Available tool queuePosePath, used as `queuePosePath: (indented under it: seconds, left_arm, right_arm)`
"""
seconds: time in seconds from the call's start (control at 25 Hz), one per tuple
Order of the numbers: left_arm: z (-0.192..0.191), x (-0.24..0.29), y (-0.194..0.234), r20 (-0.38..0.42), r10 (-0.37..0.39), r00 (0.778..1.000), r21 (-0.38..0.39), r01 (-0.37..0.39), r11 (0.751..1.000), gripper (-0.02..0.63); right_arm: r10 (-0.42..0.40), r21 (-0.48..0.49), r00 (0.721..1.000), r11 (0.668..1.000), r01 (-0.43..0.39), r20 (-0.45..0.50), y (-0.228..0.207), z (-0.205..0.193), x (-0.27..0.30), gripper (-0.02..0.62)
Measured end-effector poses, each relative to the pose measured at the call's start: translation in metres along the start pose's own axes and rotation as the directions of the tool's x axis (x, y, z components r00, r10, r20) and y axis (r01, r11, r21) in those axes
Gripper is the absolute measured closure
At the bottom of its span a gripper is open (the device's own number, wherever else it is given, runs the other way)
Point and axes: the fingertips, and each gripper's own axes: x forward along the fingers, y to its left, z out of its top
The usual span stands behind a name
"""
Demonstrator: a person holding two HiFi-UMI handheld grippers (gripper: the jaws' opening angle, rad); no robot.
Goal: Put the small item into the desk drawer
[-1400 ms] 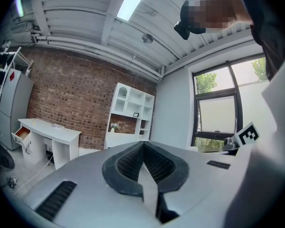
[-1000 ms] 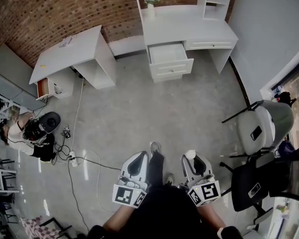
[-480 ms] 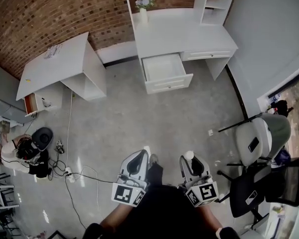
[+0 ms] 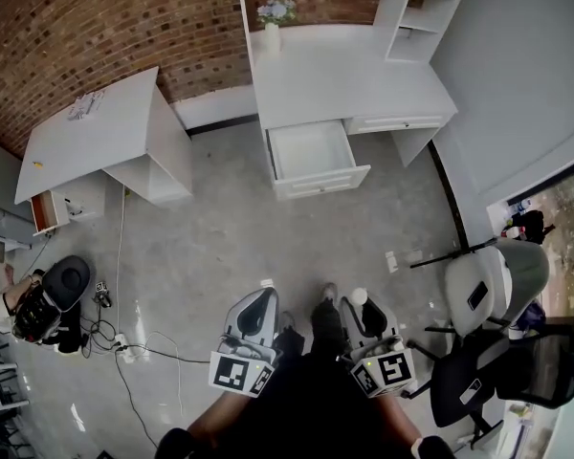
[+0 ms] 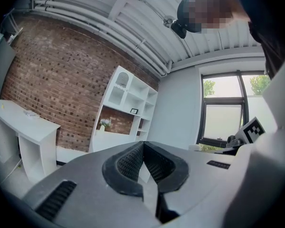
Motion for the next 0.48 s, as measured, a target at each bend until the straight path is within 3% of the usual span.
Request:
queuePosePath:
  seconds: [0.2,0.48]
  left_arm:
    - [0.002,0.06,0.019,0.001,0.03,1.0,-0.01,-0.03,1.0,0.583]
    - [0.028,0.165,0.052,0.06,0.134,0.989,0.005,-0.134,0.991,0.583]
  right_arm:
    - [0.031,0.001,1.0,1.0,-0.031,-0.004,-0.04,0.013,0.056,0.448]
    - [0.128,-0.021,0.992,0.992,-0.128,0.0,-0.111,0.047,0.144,0.448]
